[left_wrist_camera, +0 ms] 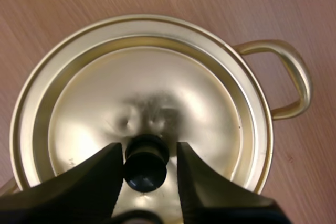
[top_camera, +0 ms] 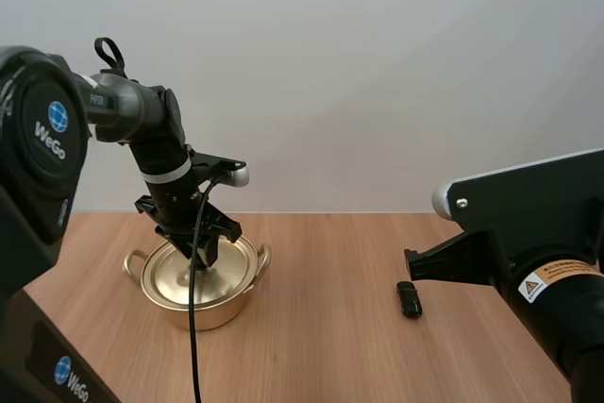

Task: Open the pot, put the car inside, and close it

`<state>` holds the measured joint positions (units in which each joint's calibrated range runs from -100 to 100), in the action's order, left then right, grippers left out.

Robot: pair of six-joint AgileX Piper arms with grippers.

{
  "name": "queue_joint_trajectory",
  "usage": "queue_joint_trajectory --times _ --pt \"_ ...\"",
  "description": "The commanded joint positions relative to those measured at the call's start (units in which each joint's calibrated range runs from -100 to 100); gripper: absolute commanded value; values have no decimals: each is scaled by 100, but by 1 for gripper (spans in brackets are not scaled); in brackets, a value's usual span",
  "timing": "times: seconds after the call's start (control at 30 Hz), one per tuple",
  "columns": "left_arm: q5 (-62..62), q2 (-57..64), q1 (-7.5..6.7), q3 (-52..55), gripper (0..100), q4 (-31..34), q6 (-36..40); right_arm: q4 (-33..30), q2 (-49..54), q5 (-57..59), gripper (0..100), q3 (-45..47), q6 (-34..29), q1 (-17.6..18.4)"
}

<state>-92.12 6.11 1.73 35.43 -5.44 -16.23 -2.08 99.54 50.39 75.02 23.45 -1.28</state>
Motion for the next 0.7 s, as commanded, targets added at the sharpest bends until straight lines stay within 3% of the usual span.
queue_joint_trajectory --times 0.0,0.03,0.07,0.37,0.67 --pt "29 -4 5 1 18 -4 3 4 -1 10 0 2 8 0" --pt "29 -4 5 1 5 -4 3 4 -1 10 0 2 8 0" --pt "29 -4 5 1 0 -4 3 4 -1 10 0 2 8 0" --pt "30 144 5 -67 0 -3 3 15 -1 10 0 2 16 16" --pt "574 1210 5 -964 0 -252 3 26 -1 50 0 81 16 16"
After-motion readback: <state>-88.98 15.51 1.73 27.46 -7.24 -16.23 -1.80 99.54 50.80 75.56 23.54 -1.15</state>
